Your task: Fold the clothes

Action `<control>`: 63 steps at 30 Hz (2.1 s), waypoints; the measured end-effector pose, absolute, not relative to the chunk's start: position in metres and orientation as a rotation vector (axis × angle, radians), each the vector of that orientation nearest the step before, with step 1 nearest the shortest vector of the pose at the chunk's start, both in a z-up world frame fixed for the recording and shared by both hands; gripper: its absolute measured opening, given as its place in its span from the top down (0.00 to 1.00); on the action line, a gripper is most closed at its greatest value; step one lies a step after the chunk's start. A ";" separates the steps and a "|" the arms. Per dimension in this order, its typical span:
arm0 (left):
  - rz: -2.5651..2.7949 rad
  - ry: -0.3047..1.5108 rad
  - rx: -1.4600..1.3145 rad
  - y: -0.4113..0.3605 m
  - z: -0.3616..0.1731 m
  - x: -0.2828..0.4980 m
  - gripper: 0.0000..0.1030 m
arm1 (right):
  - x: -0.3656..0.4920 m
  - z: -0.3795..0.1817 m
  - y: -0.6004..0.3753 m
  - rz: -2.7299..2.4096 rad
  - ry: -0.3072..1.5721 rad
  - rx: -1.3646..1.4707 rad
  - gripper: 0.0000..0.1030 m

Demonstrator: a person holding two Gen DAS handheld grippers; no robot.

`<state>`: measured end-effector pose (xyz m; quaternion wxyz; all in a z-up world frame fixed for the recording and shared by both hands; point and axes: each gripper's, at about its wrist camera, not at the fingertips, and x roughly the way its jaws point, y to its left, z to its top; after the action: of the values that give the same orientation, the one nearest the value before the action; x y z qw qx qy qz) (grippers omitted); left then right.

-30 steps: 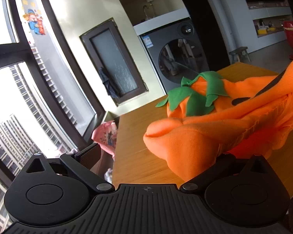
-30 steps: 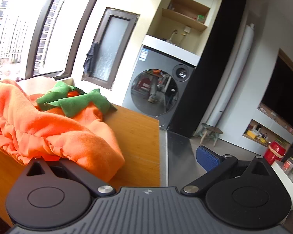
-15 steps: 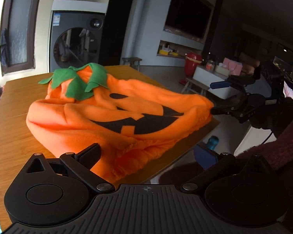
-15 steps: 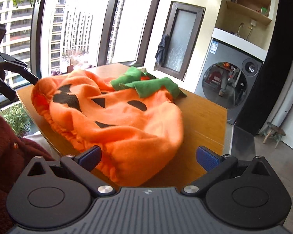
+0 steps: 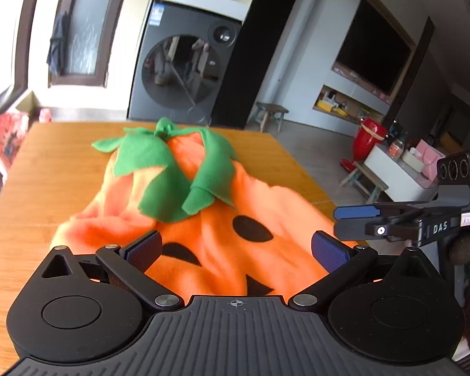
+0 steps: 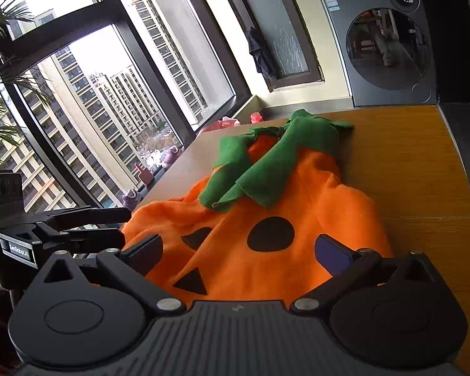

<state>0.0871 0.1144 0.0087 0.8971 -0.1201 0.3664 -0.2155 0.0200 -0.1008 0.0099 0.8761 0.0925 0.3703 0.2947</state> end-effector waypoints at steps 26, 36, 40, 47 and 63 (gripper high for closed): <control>-0.577 0.969 -0.648 0.161 -0.058 0.285 0.00 | 0.025 -0.063 -0.118 0.607 0.715 0.159 0.00; -0.338 0.530 -0.890 0.246 0.006 0.309 0.00 | 0.026 -0.065 -0.119 0.611 0.706 0.191 0.00; -0.385 0.668 -0.817 0.255 -0.007 0.300 0.00 | 0.026 -0.065 -0.117 0.604 0.710 0.180 0.00; -0.624 0.914 -0.701 0.208 -0.061 0.257 0.00 | 0.027 -0.063 -0.112 0.598 0.719 0.140 0.00; -0.545 0.511 -1.103 0.231 -0.025 0.308 0.00 | 0.026 -0.063 -0.106 0.595 0.721 0.107 0.00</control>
<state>0.3085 0.2313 -0.0249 0.7862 -0.5116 0.2370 -0.2528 0.0261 -0.1059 -0.0629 0.8913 0.0516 0.3474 0.2867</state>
